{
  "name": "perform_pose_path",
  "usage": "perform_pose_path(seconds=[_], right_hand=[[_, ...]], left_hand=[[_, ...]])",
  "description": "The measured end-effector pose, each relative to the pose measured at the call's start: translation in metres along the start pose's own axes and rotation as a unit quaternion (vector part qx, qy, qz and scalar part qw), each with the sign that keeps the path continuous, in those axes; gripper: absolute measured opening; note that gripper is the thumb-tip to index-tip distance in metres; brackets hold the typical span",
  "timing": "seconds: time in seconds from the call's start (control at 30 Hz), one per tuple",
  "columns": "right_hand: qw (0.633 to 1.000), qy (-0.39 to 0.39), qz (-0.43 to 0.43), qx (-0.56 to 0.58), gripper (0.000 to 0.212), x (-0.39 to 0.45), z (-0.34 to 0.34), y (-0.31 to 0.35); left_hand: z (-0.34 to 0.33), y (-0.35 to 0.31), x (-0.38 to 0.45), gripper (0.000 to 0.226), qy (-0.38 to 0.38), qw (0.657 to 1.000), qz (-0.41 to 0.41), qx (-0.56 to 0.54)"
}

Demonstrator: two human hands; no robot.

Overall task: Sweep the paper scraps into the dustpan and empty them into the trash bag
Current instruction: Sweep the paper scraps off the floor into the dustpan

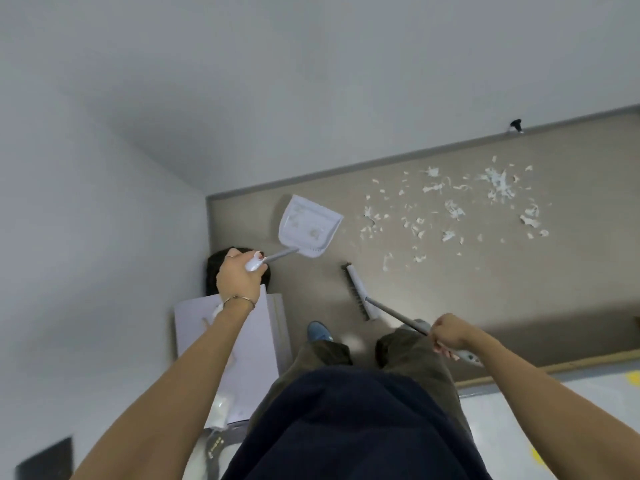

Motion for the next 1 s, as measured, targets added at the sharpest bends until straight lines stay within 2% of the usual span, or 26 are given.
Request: perform_pose_path(seconds=[0.2,0.33,0.47,0.67,0.93,1.0], right_hand=[[0.995,0.051,-0.031,-0.086,0.032,0.057,0.015,0.028],[0.998,0.017,-0.027,-0.062,0.029,0.082,0.062,0.018],[0.999,-0.032,-0.024,-0.001,0.020,0.078,0.128,-0.020],[0.995,-0.082,-0.052,0.012,0.025,0.057,0.217,-0.089],[0.997,-0.078,0.002,0.012,0.020,0.014,0.263,-0.140],[0.996,-0.084,0.016,0.018,0.022,0.001,0.266,-0.165]], left_hand=[[0.001,-0.014,-0.001,0.010,-0.027,0.996,-0.064,0.056],[-0.012,-0.024,-0.009,0.018,-0.061,0.995,-0.050,0.066],[-0.041,-0.045,-0.026,0.020,-0.080,0.995,0.006,0.055],[-0.101,-0.083,-0.048,0.021,-0.106,0.989,0.098,0.022],[-0.164,-0.148,-0.071,0.023,-0.139,0.969,0.206,0.001],[-0.179,-0.163,-0.073,0.025,-0.130,0.970,0.207,0.003]])
Point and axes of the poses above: each hand's wrist, its own x-axis towards the middle knuckle, its own z-axis out of the back of the hand, y = z × x, the point moved 1 cm from there along x, towards the middle knuckle, and after that the axes turned 14 degrees about y, right-handed, at the moved point
